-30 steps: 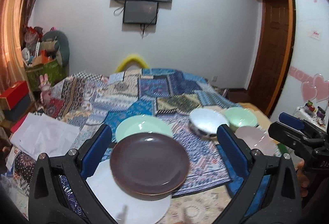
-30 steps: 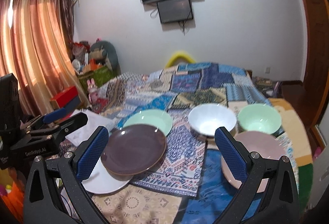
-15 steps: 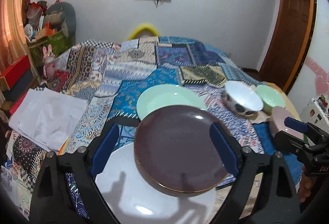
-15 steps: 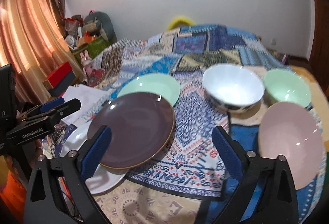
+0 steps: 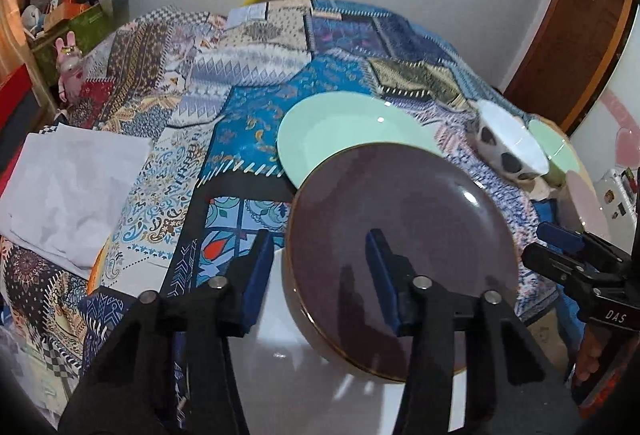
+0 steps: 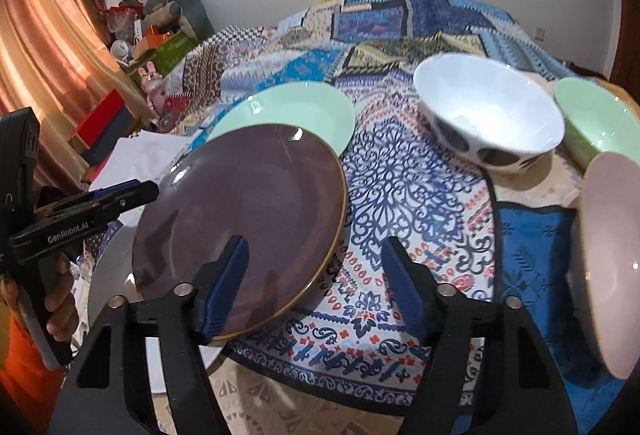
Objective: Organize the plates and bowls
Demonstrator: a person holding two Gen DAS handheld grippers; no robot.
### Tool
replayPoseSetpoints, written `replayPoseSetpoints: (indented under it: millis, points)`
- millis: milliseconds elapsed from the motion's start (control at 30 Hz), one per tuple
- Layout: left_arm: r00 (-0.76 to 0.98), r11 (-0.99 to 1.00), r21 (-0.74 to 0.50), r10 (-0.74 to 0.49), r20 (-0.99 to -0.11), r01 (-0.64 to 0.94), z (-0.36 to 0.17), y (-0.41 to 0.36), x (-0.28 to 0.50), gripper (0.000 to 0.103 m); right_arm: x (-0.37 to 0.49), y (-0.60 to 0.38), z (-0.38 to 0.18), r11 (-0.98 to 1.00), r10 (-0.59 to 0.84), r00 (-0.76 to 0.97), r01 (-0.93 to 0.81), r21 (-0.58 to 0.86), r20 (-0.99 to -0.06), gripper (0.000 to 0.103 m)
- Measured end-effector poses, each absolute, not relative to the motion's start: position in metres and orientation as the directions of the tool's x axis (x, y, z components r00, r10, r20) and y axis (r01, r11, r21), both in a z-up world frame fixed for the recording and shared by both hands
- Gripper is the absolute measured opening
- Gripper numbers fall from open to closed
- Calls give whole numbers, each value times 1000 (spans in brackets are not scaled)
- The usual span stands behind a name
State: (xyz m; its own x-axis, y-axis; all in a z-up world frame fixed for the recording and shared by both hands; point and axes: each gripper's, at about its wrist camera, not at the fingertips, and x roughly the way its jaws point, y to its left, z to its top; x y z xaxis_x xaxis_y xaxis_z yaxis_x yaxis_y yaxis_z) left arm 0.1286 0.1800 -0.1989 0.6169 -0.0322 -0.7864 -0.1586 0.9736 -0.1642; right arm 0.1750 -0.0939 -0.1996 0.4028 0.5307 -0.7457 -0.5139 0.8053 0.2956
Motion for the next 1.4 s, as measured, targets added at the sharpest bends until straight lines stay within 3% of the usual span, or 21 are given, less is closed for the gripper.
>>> replayPoseSetpoints:
  millis: [167, 333, 667, 1400]
  points:
    - [585, 968, -180, -47, -810, -172, -210, 192, 141, 28, 182, -93, -211, 800, 539, 357, -499, 332, -763, 45]
    - [547, 959, -219, -88, -833, -179, -218, 201, 154, 22, 185, -92, -216, 797, 545, 331, -490, 354, -770, 37]
    - [506, 966, -222, -125, -853, -136, -225, 201, 171, 22, 190, -81, -218, 788, 555, 318, -497, 364, -769, 29]
    - [492, 959, -257, -167, -854, -121, -218, 180, 160, 22, 188, -99, -207, 804, 556, 373, -466, 368, -743, 29]
